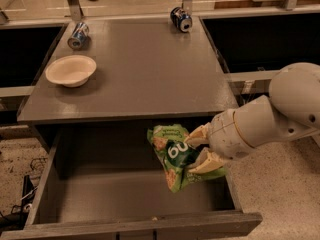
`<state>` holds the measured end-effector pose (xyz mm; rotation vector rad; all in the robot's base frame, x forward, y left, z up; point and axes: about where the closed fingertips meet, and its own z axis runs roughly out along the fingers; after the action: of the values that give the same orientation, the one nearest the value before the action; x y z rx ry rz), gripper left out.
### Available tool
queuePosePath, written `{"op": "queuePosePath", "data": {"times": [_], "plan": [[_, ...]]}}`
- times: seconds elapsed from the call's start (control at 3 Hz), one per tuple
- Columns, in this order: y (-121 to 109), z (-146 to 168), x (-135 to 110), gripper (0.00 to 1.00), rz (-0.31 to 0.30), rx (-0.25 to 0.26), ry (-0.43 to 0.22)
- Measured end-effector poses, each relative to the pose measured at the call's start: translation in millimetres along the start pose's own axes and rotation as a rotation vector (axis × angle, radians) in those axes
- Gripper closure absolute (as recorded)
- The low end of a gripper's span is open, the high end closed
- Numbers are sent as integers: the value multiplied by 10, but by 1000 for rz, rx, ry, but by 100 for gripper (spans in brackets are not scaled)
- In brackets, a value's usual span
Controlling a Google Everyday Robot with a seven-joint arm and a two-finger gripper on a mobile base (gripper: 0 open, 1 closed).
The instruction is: Place green rice chip bag into top drawer
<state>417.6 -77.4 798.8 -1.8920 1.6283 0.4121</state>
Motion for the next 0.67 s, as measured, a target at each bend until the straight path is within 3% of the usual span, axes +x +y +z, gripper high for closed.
{"op": "queuePosePath", "data": {"times": [0.33, 0.67], "plan": [[22, 162, 74, 100, 13, -31, 58], [-143, 524, 107, 100, -1, -100, 168]]}}
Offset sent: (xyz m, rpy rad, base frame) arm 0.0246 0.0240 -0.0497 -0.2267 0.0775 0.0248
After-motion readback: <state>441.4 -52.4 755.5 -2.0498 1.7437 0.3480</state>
